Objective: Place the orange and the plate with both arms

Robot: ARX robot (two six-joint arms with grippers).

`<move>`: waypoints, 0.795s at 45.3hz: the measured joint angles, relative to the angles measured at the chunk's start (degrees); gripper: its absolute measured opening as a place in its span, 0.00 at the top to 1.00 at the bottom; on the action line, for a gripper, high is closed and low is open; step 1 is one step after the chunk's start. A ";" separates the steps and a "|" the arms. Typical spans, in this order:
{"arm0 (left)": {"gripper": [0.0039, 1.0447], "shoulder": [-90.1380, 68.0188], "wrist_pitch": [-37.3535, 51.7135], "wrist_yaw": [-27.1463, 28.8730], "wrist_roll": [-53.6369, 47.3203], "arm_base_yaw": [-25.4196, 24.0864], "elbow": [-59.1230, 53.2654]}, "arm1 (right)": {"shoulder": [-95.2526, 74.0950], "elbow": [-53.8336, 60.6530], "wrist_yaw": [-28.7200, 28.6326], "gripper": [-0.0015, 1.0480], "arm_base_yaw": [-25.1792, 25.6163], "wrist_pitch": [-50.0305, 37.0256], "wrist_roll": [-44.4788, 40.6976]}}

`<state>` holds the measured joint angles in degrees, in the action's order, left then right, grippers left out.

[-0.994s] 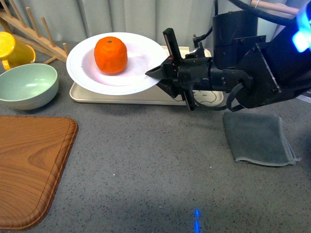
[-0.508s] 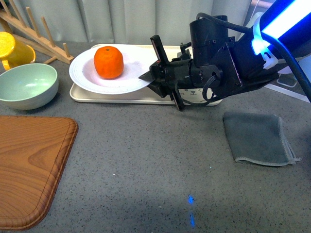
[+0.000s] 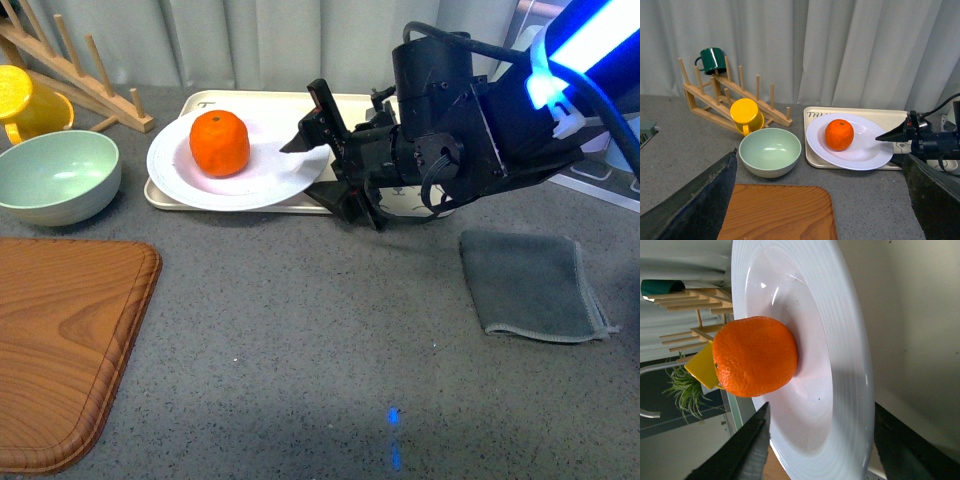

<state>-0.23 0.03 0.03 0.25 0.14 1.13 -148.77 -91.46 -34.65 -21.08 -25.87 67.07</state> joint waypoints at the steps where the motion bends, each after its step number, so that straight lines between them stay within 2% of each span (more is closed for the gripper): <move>1: 0.06 0.00 0.00 0.00 0.00 0.00 0.00 | 0.55 0.63 0.13 0.41 0.09 0.02 -0.50; 8: 0.06 0.00 0.00 0.00 0.00 0.00 0.00 | 6.73 6.88 1.86 0.18 0.94 -0.22 -4.33; 11: 0.06 0.00 0.00 0.00 0.00 0.00 0.00 | 10.47 9.88 4.33 0.08 1.11 1.27 -7.61; 13: 0.06 0.00 0.00 0.00 0.00 0.00 0.00 | 14.64 13.31 6.60 0.09 1.29 2.71 -11.98; 25: 0.06 0.00 0.00 0.00 0.00 0.00 0.00 | 36.50 36.17 19.28 0.09 0.59 -1.01 -30.84; 30: 0.06 0.00 0.00 0.00 0.00 0.00 0.00 | 48.72 49.70 32.70 0.09 -0.63 -2.19 -42.71; 36: 0.06 0.00 0.00 0.00 0.00 0.00 0.00 | 58.18 60.67 43.08 0.09 -0.74 -5.86 -53.00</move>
<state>-0.23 0.03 0.03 0.25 0.14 1.13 -90.59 -30.79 8.43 -21.82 -31.73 14.06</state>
